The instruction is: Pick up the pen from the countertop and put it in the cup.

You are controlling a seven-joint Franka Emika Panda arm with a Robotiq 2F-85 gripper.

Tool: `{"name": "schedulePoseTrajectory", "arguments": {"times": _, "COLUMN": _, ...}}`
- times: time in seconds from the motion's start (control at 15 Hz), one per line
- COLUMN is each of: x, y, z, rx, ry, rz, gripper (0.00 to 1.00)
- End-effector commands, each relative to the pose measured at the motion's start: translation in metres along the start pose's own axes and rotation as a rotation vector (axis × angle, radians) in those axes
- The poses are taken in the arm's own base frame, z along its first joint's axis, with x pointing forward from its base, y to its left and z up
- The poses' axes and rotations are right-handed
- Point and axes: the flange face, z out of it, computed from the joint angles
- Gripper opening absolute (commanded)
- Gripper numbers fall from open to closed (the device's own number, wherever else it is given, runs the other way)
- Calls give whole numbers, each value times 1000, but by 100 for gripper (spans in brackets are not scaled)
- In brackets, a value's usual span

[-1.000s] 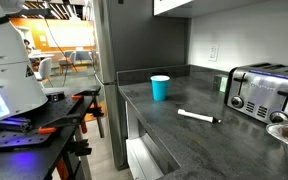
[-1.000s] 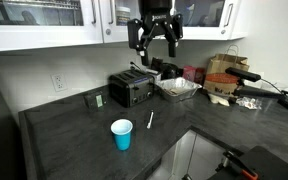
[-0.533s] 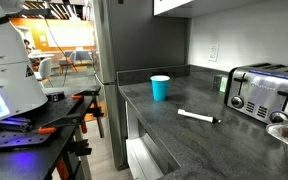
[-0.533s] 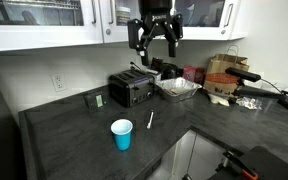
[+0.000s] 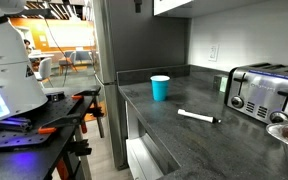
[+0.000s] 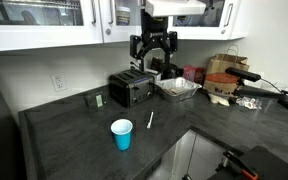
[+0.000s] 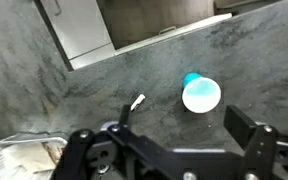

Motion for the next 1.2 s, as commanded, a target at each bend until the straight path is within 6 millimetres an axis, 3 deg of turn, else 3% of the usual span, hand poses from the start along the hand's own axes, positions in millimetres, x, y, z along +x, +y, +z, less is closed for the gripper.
{"name": "schedulePoseTrajectory", "arguments": {"times": 0.0, "x": 35, "y": 17, "z": 44, "rx": 1, "ry": -7, "rz": 90, "gripper": 100}}
{"name": "schedulePoseTrajectory", "arguments": {"times": 0.6, "x": 125, "y": 36, "z": 194, "rx": 47, "ry": -66, "rz": 383, "gripper": 100}}
{"name": "schedulePoseTrajectory", "arguments": {"times": 1.13, "x": 181, "y": 85, "z": 280, "rx": 54, "ry": -126, "rz": 520, "gripper": 100}}
